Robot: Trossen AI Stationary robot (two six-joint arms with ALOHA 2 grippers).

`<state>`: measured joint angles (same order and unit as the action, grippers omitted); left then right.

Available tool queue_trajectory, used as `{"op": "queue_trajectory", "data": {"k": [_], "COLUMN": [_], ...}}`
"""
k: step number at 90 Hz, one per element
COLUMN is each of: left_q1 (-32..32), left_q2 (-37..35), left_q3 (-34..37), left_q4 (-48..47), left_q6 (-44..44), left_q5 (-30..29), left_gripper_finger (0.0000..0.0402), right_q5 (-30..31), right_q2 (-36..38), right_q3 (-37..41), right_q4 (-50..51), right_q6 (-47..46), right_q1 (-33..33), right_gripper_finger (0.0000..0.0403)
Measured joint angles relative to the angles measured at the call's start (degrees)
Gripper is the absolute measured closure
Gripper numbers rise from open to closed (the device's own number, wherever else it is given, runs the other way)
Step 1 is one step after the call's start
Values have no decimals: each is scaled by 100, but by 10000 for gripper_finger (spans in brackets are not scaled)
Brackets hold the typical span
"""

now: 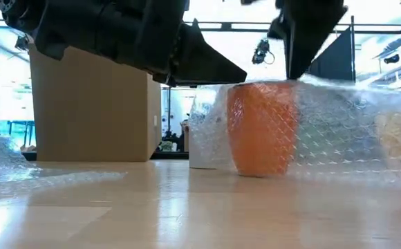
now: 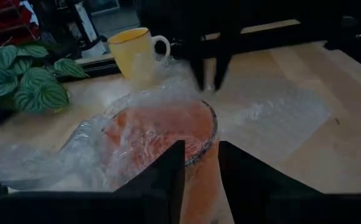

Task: Wrap mug
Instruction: Wrap the orange mug with the transparent bubble wrap

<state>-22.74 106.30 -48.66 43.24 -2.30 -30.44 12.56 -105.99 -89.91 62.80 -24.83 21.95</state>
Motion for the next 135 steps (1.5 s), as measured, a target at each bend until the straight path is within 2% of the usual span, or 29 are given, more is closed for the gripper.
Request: {"op": "queue_trajectory", "data": {"k": [52, 74, 99, 115, 135], "left_q1": [0, -2, -29, -140, -173], "left_q2": [-11, -597, -1304, -1310, -964], "left_q3": [0, 4, 4, 4, 4], "left_q4": [-74, -476, -1707, -1873, -1879], "left_q6": [1, -183, -67, 177, 419], "left_q5": [-9, -198, -482, -280, -136], "left_gripper_finger": [318, 318, 318, 318, 318], "right_q5": [75, 96, -255, -288, -465], "right_q2": [28, 22, 17, 17, 17], "right_q3": [0, 4, 683, 957, 1344], "right_q4": [-305, -553, -1616, -2024, -3081], "right_q6": [589, 979, 1105, 1152, 1468], "right_q1": [-398, -697, -903, -998, -1114], "right_gripper_finger": [383, 383, 383, 383, 383]}}
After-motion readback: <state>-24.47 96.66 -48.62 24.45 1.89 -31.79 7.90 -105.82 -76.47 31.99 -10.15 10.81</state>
